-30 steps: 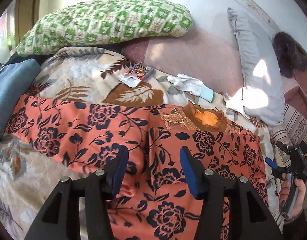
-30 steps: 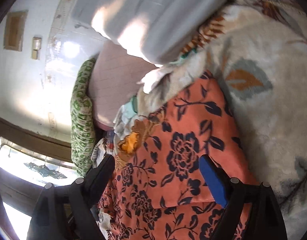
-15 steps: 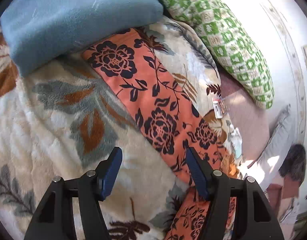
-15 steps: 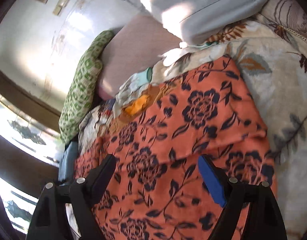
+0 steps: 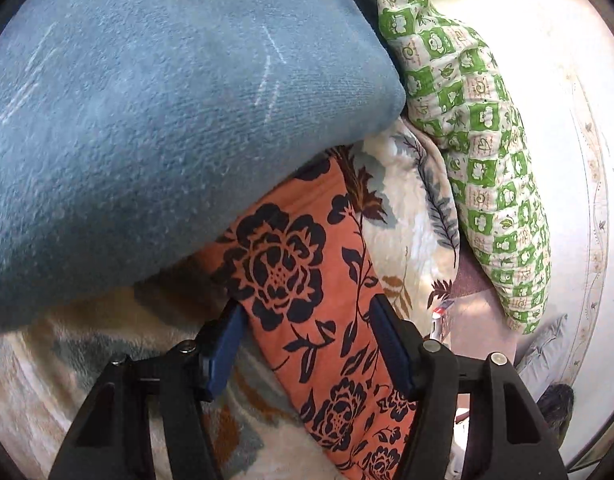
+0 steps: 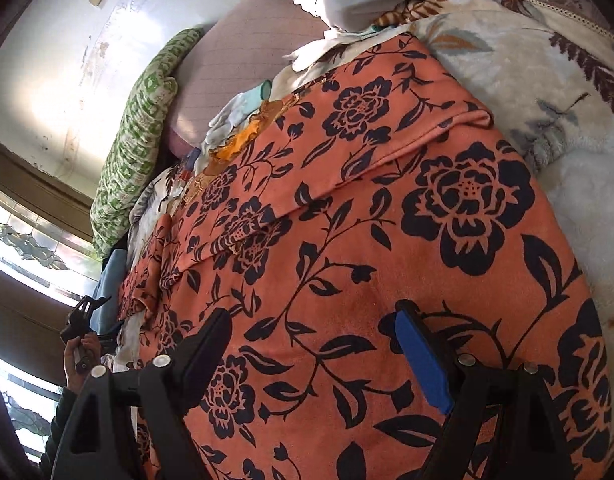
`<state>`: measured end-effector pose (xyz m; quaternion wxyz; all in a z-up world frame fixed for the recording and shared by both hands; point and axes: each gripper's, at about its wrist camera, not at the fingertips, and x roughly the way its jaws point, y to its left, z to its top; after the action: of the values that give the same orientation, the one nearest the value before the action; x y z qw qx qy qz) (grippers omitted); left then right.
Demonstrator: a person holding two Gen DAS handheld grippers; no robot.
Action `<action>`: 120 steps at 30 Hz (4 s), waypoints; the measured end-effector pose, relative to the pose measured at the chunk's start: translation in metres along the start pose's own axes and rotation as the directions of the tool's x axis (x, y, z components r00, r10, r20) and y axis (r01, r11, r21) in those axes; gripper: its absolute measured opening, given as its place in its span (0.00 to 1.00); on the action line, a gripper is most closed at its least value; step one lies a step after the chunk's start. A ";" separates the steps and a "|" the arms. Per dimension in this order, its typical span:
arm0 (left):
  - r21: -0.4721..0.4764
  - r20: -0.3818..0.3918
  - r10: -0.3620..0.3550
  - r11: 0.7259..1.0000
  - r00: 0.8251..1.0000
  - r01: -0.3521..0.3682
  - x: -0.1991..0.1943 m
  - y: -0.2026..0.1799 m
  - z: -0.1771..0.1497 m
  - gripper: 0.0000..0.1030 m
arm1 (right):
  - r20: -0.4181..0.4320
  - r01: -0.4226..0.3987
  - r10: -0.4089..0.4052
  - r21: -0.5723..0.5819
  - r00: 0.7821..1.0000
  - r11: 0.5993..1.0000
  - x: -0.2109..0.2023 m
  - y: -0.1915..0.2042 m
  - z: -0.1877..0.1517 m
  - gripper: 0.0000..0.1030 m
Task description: Fold small clothes
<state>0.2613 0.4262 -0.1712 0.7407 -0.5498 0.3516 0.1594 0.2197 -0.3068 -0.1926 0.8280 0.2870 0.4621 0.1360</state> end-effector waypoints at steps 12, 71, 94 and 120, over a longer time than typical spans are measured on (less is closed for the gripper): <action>0.450 0.144 -0.035 0.892 0.989 -0.034 -0.060 -0.138 -0.053 0.03 | 0.032 -0.004 0.005 -0.016 0.999 1.000 0.000 0.002 -0.004 0.84; 0.669 0.085 0.285 0.694 0.955 -0.266 0.033 -0.111 -0.239 0.83 | 0.045 -0.047 0.043 0.108 0.998 0.993 0.019 -0.017 0.126 0.83; 0.936 0.277 0.303 0.131 0.912 -0.328 0.023 -0.115 -0.320 0.75 | 0.056 -0.046 0.050 -0.073 0.997 0.996 -0.035 0.011 -0.016 0.83; 0.727 0.050 0.282 0.647 0.958 -0.229 0.004 -0.085 -0.257 0.61 | 0.063 -0.195 0.185 0.337 0.981 0.921 0.048 -0.048 0.123 0.82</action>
<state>0.2286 0.1580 -0.1524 0.8549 -0.1615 0.4846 0.0911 0.3474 -0.3645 -0.2041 0.7554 0.4718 0.4360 0.1289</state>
